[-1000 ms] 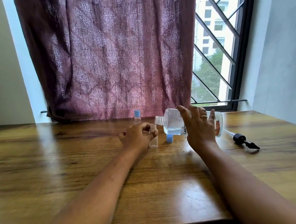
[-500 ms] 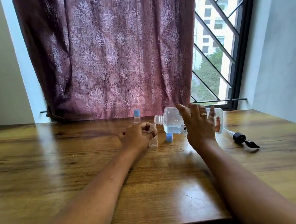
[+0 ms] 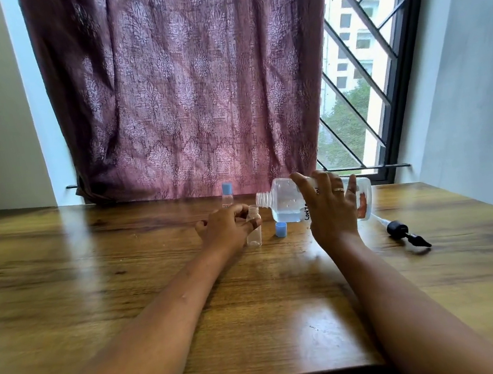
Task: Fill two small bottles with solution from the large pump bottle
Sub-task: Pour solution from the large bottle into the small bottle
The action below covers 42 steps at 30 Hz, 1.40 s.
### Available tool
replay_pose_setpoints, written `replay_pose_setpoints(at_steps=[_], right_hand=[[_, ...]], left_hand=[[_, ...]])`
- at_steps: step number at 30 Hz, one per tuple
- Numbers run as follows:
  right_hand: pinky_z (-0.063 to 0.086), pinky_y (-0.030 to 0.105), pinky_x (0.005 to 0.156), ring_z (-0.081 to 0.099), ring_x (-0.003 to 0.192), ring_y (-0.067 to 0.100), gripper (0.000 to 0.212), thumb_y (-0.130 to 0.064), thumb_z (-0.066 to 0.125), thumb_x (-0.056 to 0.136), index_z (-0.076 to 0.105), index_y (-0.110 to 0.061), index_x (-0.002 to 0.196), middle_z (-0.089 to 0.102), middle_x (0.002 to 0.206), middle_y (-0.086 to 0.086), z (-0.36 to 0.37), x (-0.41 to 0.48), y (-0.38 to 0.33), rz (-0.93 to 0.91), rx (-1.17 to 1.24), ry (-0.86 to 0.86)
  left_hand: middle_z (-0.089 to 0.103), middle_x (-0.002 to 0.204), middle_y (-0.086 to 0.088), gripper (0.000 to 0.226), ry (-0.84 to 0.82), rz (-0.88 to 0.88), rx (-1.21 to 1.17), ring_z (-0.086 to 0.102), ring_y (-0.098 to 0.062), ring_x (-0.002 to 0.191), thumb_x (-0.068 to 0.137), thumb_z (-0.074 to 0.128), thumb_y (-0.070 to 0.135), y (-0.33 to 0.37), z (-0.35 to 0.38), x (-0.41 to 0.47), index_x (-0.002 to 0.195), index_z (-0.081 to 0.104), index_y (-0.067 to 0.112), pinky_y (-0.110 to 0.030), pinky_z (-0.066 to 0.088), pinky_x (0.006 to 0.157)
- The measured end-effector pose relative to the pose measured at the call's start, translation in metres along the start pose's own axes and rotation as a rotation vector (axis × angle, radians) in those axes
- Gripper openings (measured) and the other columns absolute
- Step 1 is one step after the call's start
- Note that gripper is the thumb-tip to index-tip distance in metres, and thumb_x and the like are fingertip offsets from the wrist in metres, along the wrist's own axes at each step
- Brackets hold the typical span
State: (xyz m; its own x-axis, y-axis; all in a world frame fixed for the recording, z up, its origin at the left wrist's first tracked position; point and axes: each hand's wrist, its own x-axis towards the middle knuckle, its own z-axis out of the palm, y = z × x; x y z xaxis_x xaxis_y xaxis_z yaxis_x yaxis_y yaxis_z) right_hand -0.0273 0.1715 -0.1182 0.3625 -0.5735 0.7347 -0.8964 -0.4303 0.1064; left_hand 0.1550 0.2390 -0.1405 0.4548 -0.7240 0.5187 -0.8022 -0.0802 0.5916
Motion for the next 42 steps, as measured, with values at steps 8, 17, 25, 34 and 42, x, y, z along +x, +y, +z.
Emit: replay_pose_setpoints(at_steps=[8,17,25,34,42], right_hand=[[0.003,0.057,0.114,0.026,0.136,0.03,0.096,0.0,0.063,0.069,0.018,-0.039,0.145,0.032,0.142,0.008,-0.0029,0.0006,0.0,-0.002,0.02,0.004],[0.002,0.057,0.114,0.027,0.136,0.03,0.096,0.003,0.062,0.069,0.021,-0.039,0.144,0.034,0.141,0.008,-0.0027,0.0008,-0.0002,-0.005,0.041,0.018],[0.0,0.053,0.115,0.027,0.136,0.029,0.096,0.007,0.06,0.068,0.023,-0.04,0.143,0.036,0.141,0.006,-0.0031,0.0009,-0.0003,-0.001,0.065,0.042],[-0.001,0.053,0.115,0.029,0.136,0.029,0.095,0.007,0.059,0.069,0.025,-0.04,0.143,0.038,0.14,0.007,-0.0053,0.0009,-0.0005,-0.01,0.065,0.056],[-0.001,0.053,0.115,0.028,0.136,0.03,0.094,0.007,0.059,0.071,0.023,-0.04,0.144,0.036,0.141,0.007,-0.0073,0.0008,0.0,-0.017,0.069,0.048]], left_hand=[[0.067,0.112,0.012,0.038,0.002,-0.002,-0.02,0.052,-0.016,0.114,0.077,0.061,0.06,-0.001,0.0006,-0.0001,0.108,0.063,0.039,-0.038,0.02,0.084],[0.067,0.111,0.013,0.036,-0.006,-0.007,-0.021,0.051,-0.016,0.114,0.076,0.061,0.061,-0.0009,-0.0003,0.0001,0.106,0.063,0.04,-0.038,0.019,0.084],[0.067,0.106,0.015,0.031,0.006,0.006,-0.035,0.053,-0.014,0.109,0.078,0.063,0.058,0.0011,-0.002,-0.0019,0.102,0.064,0.039,-0.038,0.021,0.084],[0.067,0.11,0.011,0.036,0.009,-0.008,-0.037,0.052,-0.016,0.113,0.077,0.063,0.058,0.0025,-0.0029,-0.0032,0.107,0.064,0.038,-0.039,0.022,0.088],[0.067,0.112,0.01,0.039,0.005,-0.009,-0.032,0.052,-0.017,0.113,0.078,0.063,0.058,0.0038,-0.0044,-0.0042,0.11,0.063,0.037,-0.038,0.021,0.087]])
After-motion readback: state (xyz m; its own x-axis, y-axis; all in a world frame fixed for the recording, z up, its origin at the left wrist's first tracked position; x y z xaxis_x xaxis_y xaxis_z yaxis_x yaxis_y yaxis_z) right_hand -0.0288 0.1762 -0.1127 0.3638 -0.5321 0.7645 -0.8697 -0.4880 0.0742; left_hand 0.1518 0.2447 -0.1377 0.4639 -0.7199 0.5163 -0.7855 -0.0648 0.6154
